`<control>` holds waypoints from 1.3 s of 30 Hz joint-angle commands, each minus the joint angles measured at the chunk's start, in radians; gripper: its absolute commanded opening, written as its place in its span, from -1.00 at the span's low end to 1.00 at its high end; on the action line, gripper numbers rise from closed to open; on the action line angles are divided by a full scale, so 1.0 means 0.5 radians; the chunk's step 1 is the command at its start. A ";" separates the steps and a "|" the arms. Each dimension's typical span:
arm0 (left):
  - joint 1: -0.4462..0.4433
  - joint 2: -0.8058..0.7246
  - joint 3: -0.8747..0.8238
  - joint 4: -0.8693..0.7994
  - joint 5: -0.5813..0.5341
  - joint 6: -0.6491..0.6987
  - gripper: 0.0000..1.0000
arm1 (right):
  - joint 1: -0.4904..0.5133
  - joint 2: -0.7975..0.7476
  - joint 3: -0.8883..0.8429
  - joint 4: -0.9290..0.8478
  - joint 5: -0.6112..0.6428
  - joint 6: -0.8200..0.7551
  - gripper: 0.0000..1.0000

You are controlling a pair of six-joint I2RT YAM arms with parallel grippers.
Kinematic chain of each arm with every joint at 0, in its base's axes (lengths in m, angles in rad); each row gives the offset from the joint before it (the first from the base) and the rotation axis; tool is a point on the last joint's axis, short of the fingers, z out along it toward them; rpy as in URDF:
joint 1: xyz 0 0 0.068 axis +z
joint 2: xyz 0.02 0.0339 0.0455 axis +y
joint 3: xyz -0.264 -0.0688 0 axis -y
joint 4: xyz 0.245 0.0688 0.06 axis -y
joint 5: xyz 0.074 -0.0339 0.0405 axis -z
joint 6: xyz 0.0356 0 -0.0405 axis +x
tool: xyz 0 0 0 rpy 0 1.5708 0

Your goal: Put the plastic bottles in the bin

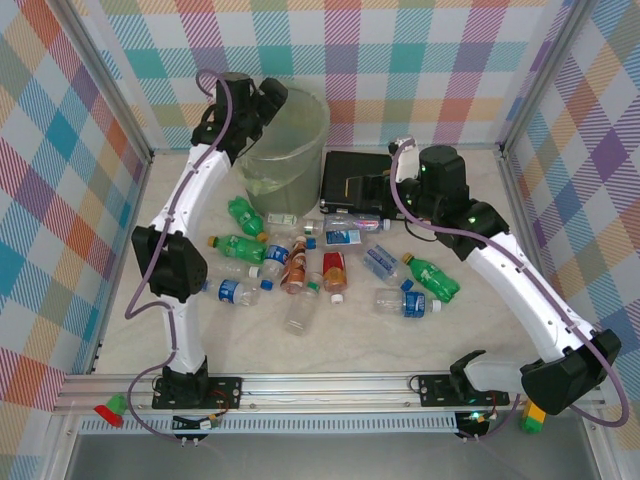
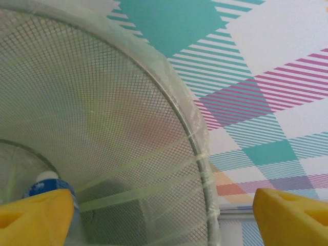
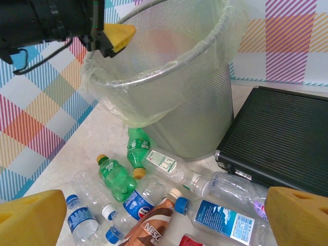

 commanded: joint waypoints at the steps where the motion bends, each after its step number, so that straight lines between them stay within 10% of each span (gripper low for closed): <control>1: -0.007 -0.202 0.060 -0.078 0.006 0.091 0.83 | 0.012 -0.020 -0.008 0.012 -0.024 0.026 0.98; 25: -0.188 -1.415 -0.933 -1.068 -0.477 0.884 0.99 | 0.011 0.168 0.034 -0.071 0.219 0.290 0.98; 39: -0.185 -1.960 -1.729 -1.259 -0.270 0.874 0.99 | 0.011 0.080 -0.183 -0.728 0.498 0.807 0.98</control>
